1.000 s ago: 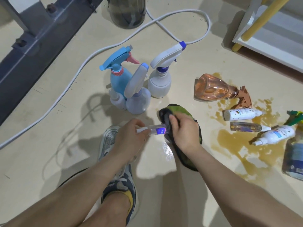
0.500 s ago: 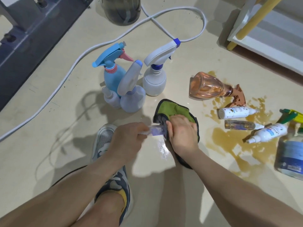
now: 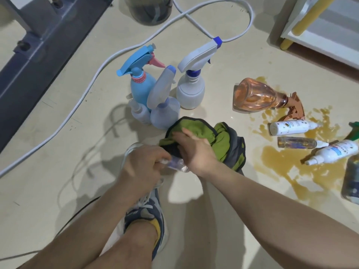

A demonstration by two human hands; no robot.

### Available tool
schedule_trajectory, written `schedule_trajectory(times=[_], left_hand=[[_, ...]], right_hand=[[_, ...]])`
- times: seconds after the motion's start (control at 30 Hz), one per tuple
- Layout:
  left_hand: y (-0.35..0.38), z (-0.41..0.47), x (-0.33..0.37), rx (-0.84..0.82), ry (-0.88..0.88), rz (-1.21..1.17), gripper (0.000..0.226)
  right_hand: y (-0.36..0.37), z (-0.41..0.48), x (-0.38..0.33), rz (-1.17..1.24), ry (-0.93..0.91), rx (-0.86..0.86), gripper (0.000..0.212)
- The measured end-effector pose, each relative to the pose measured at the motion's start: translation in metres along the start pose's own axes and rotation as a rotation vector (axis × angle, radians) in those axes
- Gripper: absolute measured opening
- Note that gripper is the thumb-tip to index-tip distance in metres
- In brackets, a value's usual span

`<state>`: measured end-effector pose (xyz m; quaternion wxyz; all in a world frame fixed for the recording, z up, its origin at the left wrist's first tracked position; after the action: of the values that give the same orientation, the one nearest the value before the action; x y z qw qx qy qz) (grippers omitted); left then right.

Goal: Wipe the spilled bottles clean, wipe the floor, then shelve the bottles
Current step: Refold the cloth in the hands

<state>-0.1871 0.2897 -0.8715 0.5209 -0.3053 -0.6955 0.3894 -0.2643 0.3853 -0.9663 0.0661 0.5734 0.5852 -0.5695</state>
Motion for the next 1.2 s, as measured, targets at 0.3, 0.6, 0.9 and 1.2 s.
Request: schedule_trajectory(times=[0.3, 0.6, 0.9, 1.2], left_hand=[[0.015, 0.013, -0.048, -0.053, -0.565, -0.191, 0.034], [0.018, -0.006, -0.046, 0.008, -0.583, -0.248, 0.016], [0.018, 0.002, -0.040, -0.011, -0.567, -0.226, 0.024], [0.008, 0.014, -0.028, -0.078, -0.470, -0.177, 0.017]], right_hand=[[-0.005, -0.045, -0.060, 0.233, -0.120, 0.115, 0.053], [-0.018, -0.032, 0.001, -0.123, 0.081, 0.193, 0.059], [0.000, -0.044, -0.057, 0.252, -0.233, 0.143, 0.065], [-0.027, -0.024, 0.004, 0.032, -0.077, 0.165, 0.051]])
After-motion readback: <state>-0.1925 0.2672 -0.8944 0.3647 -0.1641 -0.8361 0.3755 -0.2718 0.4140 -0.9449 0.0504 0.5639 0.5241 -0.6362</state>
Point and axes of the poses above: each hand's wrist, its own z-axis towards the middle knuckle, its own y-axis out of the palm, x = y × z, the point moved 9 cm from there along z, towards the middle knuckle, and after that the axes turned 14 degrees about z, right-handed, at the moved point
